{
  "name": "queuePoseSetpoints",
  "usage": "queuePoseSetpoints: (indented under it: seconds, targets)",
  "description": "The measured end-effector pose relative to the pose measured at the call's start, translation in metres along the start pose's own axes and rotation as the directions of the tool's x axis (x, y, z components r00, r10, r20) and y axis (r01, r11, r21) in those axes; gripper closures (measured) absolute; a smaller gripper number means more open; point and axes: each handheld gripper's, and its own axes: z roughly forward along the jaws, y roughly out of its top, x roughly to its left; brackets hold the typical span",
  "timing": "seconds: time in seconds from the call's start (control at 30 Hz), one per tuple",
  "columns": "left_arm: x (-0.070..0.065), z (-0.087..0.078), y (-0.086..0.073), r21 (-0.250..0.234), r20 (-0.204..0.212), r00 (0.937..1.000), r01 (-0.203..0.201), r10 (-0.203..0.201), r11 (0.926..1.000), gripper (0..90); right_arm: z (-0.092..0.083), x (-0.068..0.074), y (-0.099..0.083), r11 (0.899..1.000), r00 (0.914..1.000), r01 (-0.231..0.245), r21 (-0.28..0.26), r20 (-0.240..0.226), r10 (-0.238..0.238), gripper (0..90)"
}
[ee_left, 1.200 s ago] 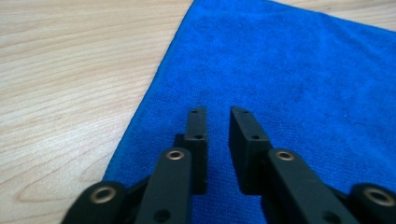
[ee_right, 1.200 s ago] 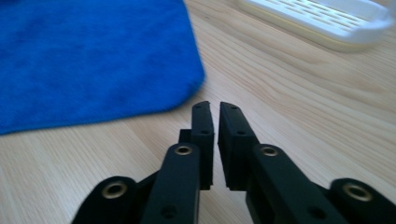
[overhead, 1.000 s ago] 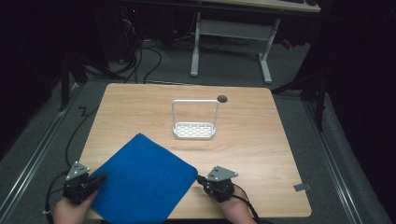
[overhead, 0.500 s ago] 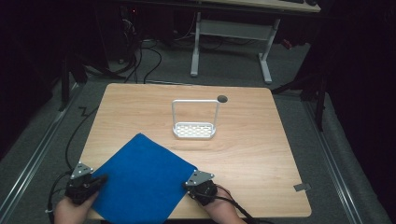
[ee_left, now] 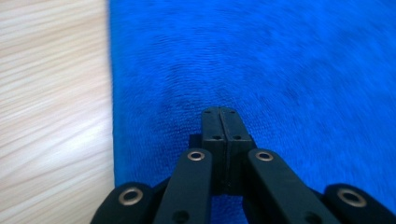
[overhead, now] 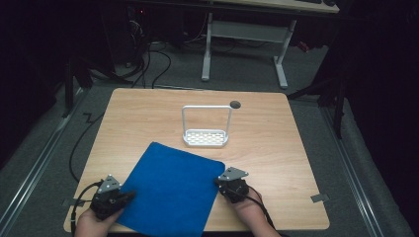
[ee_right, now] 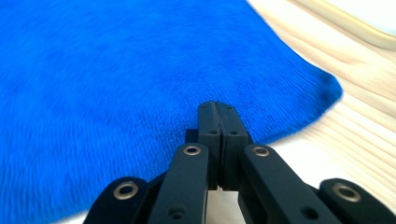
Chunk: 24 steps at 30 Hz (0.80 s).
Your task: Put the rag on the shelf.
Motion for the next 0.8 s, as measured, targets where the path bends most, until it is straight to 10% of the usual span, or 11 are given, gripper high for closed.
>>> queuePoseSetpoints:
  seconds: [0.23,0.53,0.8]
  targets:
    - [-0.018,0.003,0.011,-0.022,0.004,0.9964,-0.084,0.084,0.9962,84.9,-0.011,-0.011,-0.003,0.998,0.9983,-0.058,-0.038,-0.001,0.058,90.0]
    - [0.002,0.005,0.003,-0.04,-0.089,0.9958,-0.026,0.022,0.9989,78.2,-0.02,0.039,-0.009,0.998,0.9848,0.054,-0.016,-0.165,-0.055,90.0]
    - [-0.005,0.008,0.005,-0.031,-0.058,0.9971,-0.051,0.05,0.9982,80.9,-0.015,0.029,-0.012,1.0,0.988,0.022,0.003,-0.153,-0.021,90.0]
